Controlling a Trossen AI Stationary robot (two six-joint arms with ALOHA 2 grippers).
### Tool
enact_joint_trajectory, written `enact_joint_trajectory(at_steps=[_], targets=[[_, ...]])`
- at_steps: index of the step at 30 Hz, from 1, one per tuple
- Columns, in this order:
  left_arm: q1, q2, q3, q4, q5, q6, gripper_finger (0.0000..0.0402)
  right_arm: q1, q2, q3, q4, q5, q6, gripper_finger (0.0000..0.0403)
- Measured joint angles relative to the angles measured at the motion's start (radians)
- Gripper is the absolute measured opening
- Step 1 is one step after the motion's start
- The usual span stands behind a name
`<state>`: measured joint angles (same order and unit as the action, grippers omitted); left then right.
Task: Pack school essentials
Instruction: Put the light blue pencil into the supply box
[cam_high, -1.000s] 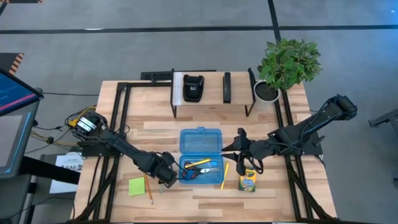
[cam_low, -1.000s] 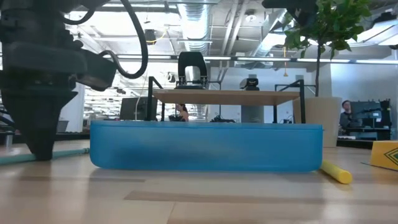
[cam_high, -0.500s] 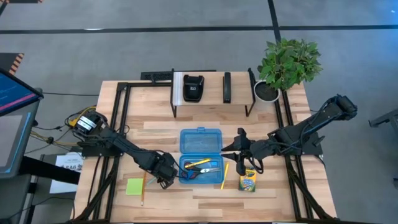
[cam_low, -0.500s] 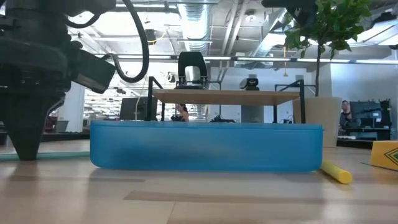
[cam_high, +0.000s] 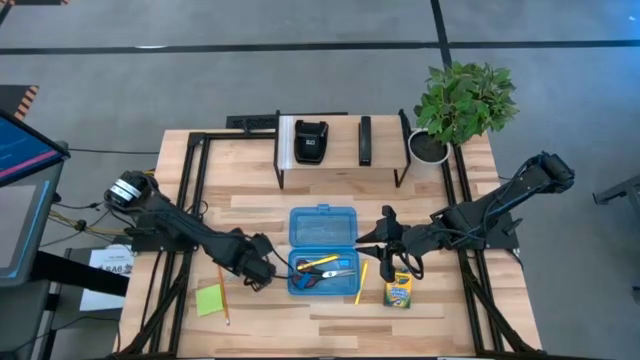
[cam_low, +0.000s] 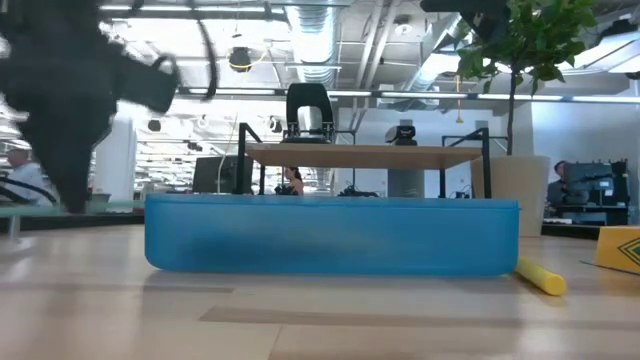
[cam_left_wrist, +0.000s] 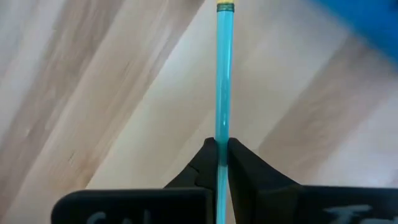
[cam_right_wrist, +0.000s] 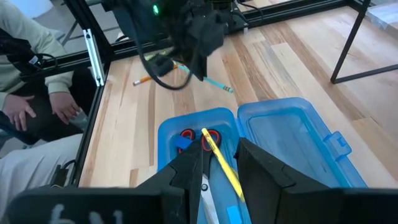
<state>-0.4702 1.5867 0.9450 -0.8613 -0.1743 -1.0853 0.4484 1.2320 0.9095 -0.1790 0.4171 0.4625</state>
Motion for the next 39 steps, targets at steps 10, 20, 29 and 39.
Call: enact_joint_trajectory(at_steps=[10,20,29,39], targets=[[0.001,-0.001,0.216,0.032,-0.124,0.275,0.0000,-0.008,0.000,0.000,0.000,0.004,0.000,0.0120],[0.016,0.234,0.474,0.134,-0.089,0.663,0.0000,-0.008,0.000,0.000,-0.001,0.004,0.000,0.0120],[0.073,0.462,0.692,0.084,-0.044,0.862,0.0000,-0.008,0.000,0.000,-0.009,0.003,-0.001,0.0120],[0.122,0.497,0.702,0.081,0.010,0.878,0.0000,-0.008,0.000,0.000,-0.023,0.003,-0.001,0.0120]])
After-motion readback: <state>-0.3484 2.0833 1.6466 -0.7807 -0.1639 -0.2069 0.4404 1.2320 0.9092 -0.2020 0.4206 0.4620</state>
